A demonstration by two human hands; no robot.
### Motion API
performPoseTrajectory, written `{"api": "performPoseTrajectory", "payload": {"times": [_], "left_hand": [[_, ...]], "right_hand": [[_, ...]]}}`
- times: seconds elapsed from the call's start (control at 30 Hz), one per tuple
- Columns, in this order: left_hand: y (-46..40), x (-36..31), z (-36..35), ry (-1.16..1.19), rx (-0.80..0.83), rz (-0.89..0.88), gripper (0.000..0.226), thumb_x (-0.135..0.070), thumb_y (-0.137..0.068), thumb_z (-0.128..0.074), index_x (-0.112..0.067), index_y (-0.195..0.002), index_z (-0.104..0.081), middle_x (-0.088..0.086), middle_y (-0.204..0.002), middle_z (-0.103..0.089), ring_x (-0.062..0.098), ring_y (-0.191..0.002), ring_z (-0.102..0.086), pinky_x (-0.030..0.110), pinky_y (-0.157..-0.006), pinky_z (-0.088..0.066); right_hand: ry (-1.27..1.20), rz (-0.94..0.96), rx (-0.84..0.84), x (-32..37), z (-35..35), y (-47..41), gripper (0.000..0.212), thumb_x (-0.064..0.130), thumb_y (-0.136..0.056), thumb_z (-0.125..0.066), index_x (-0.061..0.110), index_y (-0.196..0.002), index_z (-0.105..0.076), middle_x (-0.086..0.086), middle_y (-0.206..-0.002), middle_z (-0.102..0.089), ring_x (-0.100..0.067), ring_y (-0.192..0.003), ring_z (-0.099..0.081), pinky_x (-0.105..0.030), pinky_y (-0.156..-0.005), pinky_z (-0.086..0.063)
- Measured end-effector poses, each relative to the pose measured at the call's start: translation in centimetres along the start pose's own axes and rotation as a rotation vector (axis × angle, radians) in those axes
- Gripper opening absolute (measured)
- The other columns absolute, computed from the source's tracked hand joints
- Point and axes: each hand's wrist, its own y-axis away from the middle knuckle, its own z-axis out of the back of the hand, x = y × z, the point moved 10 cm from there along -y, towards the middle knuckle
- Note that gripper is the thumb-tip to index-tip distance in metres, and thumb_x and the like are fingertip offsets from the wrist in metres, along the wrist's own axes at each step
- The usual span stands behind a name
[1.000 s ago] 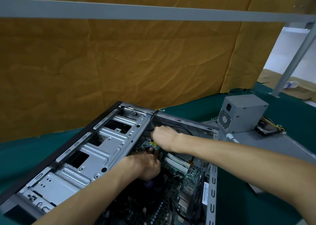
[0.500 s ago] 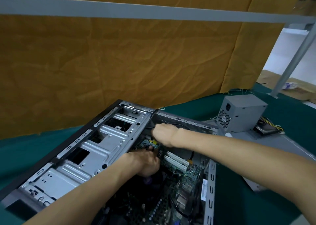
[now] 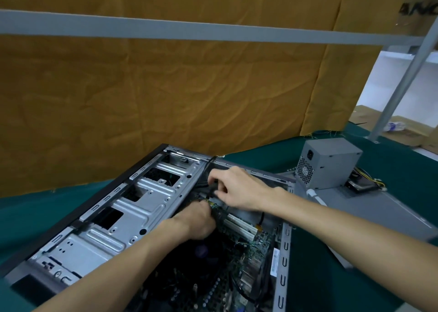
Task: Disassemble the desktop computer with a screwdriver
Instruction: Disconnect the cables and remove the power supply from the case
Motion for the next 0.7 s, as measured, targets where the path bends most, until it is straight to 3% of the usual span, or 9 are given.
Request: {"api": "performPoseTrajectory", "payload": {"times": [0.07,0.13,0.2,0.27,0.33,0.5,0.6,0.7], "left_hand": [[0.1,0.0,0.8,0.055,-0.052,-0.004,0.027,-0.021,-0.095,-0.049,-0.005,-0.117,-0.050,0.021,-0.129,-0.056,0.035,-0.119,-0.056,0.030,-0.087,-0.041],[0.4,-0.4,1.9,0.103,-0.137,-0.053,0.014,-0.021,-0.095,-0.050,-0.012,-0.104,-0.044,0.014,-0.118,-0.054,0.032,-0.112,-0.055,0.028,-0.079,-0.034],[1.1,-1.0,3.2,0.136,-0.225,-0.119,0.007,-0.018,-0.093,-0.050,-0.015,-0.096,-0.045,0.007,-0.105,-0.053,0.029,-0.103,-0.057,0.026,-0.074,-0.035],[2.0,-2.2,4.0,0.134,-0.246,-0.212,0.010,-0.015,-0.092,-0.049,-0.013,-0.099,-0.056,0.005,-0.105,-0.057,0.026,-0.100,-0.060,0.032,-0.079,-0.045],[2.9,-3.6,4.6,0.101,-0.251,-0.319,0.021,-0.012,-0.091,-0.048,-0.016,-0.103,-0.064,0.002,-0.108,-0.061,0.023,-0.099,-0.061,0.037,-0.085,-0.050],[5.0,-5.6,8.0,0.073,-0.448,-0.510,0.020,-0.012,-0.093,-0.050,-0.021,-0.100,-0.067,-0.005,-0.102,-0.062,0.018,-0.095,-0.060,0.037,-0.081,-0.050],[4.6,-4.5,9.2,-0.036,-0.539,-0.461,0.022,-0.014,-0.095,-0.053,-0.021,-0.111,-0.066,-0.003,-0.113,-0.058,0.021,-0.104,-0.052,0.030,-0.090,-0.042],[2.9,-2.2,8.9,-0.149,-0.479,-0.337,0.036,-0.017,-0.096,-0.054,-0.020,-0.132,-0.053,-0.001,-0.130,-0.046,0.024,-0.116,-0.044,0.032,-0.100,-0.038]], "right_hand": [[-0.099,-0.002,-0.092,-0.1,1.2,0.5,0.023,0.013,-0.088,-0.068,0.022,-0.102,-0.052,0.008,-0.066,-0.059,-0.010,-0.062,-0.055,-0.041,-0.063,-0.051],[-0.140,-0.015,-0.152,-0.3,2.2,0.7,0.030,0.011,-0.088,-0.067,0.024,-0.103,-0.044,0.014,-0.079,-0.049,-0.006,-0.067,-0.048,-0.038,-0.064,-0.046],[-0.125,-0.018,-0.159,-0.6,2.8,0.4,0.029,0.012,-0.092,-0.064,0.021,-0.110,-0.045,0.012,-0.097,-0.042,-0.009,-0.081,-0.050,-0.037,-0.075,-0.046],[-0.028,-0.032,-0.105,-1.0,3.0,-0.2,0.018,0.015,-0.099,-0.060,0.014,-0.116,-0.055,0.004,-0.111,-0.044,-0.021,-0.095,-0.057,-0.042,-0.084,-0.050],[0.118,0.016,-0.089,-0.9,3.5,-0.8,0.016,0.016,-0.102,-0.058,0.010,-0.116,-0.065,-0.002,-0.114,-0.048,-0.028,-0.097,-0.060,-0.042,-0.081,-0.050],[0.492,0.233,-0.269,0.9,6.3,-2.2,0.016,0.023,-0.094,-0.070,0.019,-0.108,-0.077,-0.004,-0.098,-0.059,-0.027,-0.093,-0.057,-0.037,-0.078,-0.039],[0.384,0.039,-0.210,-1.7,6.1,-3.7,0.026,0.034,-0.102,-0.058,0.029,-0.123,-0.072,0.002,-0.111,-0.070,-0.025,-0.103,-0.065,-0.034,-0.077,-0.045],[0.042,-0.138,-0.141,-4.1,4.6,-3.8,0.033,0.035,-0.103,-0.055,0.024,-0.130,-0.069,0.002,-0.122,-0.073,-0.021,-0.111,-0.067,-0.030,-0.087,-0.050]]}}
